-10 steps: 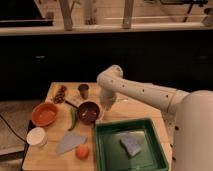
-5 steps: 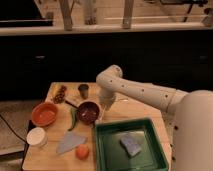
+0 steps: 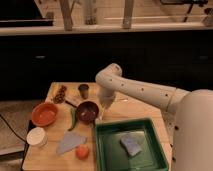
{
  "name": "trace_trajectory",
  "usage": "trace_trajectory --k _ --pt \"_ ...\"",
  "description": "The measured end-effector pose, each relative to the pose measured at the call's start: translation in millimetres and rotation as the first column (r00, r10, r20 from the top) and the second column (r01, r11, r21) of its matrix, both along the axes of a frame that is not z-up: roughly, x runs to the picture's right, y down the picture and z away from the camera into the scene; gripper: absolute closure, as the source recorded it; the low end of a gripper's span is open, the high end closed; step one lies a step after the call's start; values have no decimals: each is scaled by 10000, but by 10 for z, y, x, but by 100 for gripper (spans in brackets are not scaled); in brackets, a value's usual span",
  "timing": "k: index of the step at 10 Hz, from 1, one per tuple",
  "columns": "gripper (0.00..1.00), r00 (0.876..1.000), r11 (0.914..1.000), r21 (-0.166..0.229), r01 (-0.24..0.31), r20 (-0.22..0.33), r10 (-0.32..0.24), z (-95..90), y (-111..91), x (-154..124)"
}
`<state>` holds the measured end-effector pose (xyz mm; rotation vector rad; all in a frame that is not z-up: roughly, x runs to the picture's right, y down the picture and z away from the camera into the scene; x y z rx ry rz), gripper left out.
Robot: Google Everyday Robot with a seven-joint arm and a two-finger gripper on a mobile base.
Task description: Wipe purple bowl with brush
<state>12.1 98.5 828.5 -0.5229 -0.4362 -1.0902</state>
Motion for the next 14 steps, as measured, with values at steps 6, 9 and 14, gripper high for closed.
trace_trajectory --k 6,9,14 --pt "99 9999 9991 427 19 -137 -13 -146 -250 110" --pt "99 10000 9969 788 45 -80 -39 -326 -490 137" --pt "99 9999 9931 1164 111 53 -118 -535 -706 121"
